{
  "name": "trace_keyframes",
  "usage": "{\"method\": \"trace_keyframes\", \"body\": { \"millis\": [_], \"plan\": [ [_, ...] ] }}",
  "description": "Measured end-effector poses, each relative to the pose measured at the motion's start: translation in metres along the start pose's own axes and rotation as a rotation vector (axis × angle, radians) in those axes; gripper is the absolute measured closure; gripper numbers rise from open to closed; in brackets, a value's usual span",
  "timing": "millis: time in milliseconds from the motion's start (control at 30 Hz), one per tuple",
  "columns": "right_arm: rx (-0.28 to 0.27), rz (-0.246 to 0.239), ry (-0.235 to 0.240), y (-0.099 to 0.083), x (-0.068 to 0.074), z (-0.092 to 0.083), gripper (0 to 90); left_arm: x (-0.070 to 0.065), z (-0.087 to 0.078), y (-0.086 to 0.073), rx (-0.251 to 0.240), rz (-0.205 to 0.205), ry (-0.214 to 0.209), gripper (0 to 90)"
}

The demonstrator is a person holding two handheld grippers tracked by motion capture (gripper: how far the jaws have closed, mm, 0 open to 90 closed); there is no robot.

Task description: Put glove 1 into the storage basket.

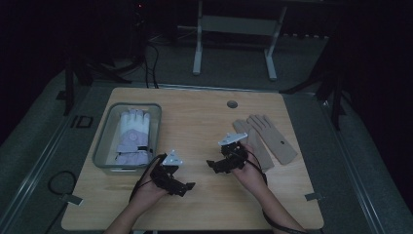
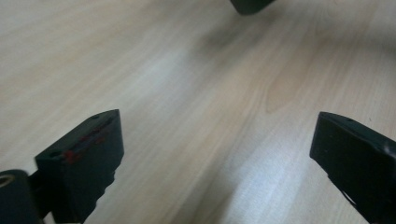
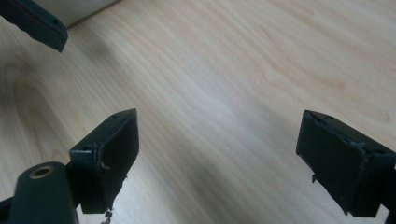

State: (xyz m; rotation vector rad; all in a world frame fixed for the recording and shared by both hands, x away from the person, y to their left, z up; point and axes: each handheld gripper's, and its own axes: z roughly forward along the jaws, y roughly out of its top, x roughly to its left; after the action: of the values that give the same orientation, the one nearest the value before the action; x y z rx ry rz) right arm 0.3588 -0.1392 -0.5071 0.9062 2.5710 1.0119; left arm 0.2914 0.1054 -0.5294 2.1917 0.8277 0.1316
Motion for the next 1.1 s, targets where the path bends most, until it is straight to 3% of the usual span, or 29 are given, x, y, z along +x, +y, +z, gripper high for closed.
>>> {"method": "trace_keyframes", "body": {
  "millis": [167,400,467,733,933,1100],
  "plan": [
    [0.002,0.013,-0.006,-0.014,-0.001,-0.002,10.6,-0.004,0.010,-0.007,-0.030,0.008,0.029,3.3],
    [0.011,0.007,0.013,-0.034,-0.006,-0.008,10.5,-0.009,0.021,-0.013,-0.078,0.022,0.026,3.2],
    [-0.010,0.022,0.017,-0.041,-0.009,-0.011,10.5,-0.010,0.023,-0.014,-0.091,0.018,0.028,3.2],
    [-0.062,-0.013,-0.042,-0.064,-0.016,-0.015,10.8,-0.010,0.025,-0.019,-0.139,0.019,0.036,3.2],
    [-0.113,0.031,-0.047,-0.075,-0.026,-0.021,12.8,-0.015,0.023,-0.024,-0.168,0.054,0.058,3.3],
    [-0.112,0.036,-0.041,-0.079,-0.029,-0.022,12.6,-0.012,0.020,-0.026,-0.174,0.035,0.055,3.3]
  ]
}}
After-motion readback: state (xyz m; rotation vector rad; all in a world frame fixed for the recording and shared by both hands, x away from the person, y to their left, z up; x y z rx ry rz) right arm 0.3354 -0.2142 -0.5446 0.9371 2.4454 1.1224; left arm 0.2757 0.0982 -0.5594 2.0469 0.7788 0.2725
